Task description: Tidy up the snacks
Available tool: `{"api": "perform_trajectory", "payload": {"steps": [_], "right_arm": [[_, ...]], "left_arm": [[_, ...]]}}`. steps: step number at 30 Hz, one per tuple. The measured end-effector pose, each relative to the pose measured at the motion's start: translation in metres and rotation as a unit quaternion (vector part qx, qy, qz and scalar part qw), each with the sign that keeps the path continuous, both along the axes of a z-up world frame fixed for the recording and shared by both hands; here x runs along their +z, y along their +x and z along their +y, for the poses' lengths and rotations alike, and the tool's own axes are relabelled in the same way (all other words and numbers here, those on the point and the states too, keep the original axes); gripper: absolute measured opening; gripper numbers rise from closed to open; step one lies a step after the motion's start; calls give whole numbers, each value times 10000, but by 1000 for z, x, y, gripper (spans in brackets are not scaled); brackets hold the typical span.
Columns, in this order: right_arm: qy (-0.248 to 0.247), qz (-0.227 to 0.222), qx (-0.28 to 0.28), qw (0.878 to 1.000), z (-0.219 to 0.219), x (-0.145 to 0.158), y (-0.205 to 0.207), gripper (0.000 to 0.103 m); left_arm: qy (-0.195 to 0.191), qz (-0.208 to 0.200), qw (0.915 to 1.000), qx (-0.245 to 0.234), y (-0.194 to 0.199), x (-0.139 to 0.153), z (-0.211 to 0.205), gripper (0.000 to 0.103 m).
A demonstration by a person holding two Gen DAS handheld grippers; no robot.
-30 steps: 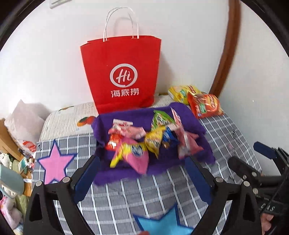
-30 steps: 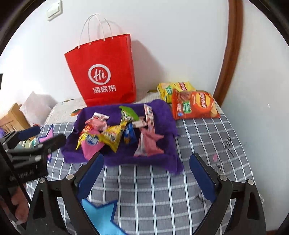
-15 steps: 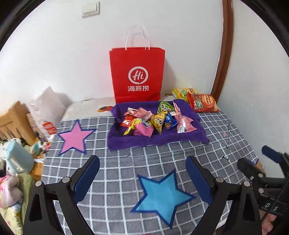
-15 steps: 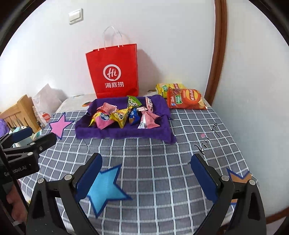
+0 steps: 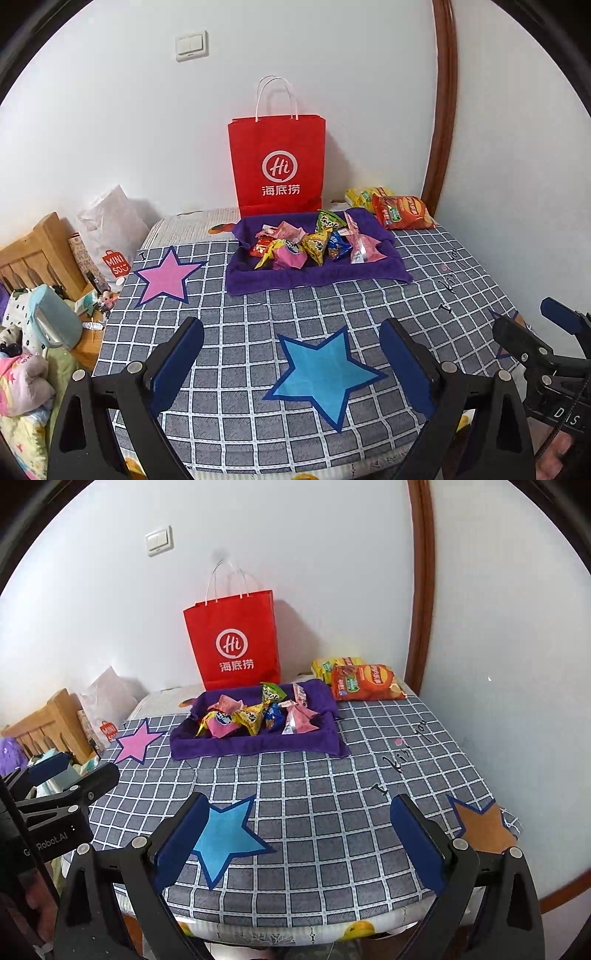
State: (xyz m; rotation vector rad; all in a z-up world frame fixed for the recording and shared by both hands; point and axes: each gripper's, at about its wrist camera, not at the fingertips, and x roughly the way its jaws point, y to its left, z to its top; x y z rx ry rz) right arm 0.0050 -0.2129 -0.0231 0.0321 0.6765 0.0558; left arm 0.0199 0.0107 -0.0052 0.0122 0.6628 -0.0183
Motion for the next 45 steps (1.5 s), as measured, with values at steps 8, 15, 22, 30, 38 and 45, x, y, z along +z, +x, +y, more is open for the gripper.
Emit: {"api": "perform_trajectory", "payload": {"steps": [8, 15, 22, 30, 38, 45], "right_arm": [[-19, -41, -67, 10000, -3, 3, -7, 98], [10, -52, -132, 9999, -9, 1, -10, 98], [-5, -78, -120, 9999, -8, 1, -12, 98], [17, -79, -104, 9999, -5, 0, -14, 98], [12, -76, -95, 9999, -5, -1, -16, 98], [22, -86, -98, 9999, -5, -1, -18, 98]], "left_arm": [[1, -38, 10000, -47, -4, 3, -6, 96], [33, -32, 10000, -83, -5, 2, -11, 96], [11, -18, 9999, -98, -6, 1, -10, 96], [-8, -14, 9999, -101, -6, 1, -9, 96], [-36, 11, 9999, -97, -6, 0, -10, 96], [-46, 19, 9999, -93, -6, 0, -10, 96]]}}
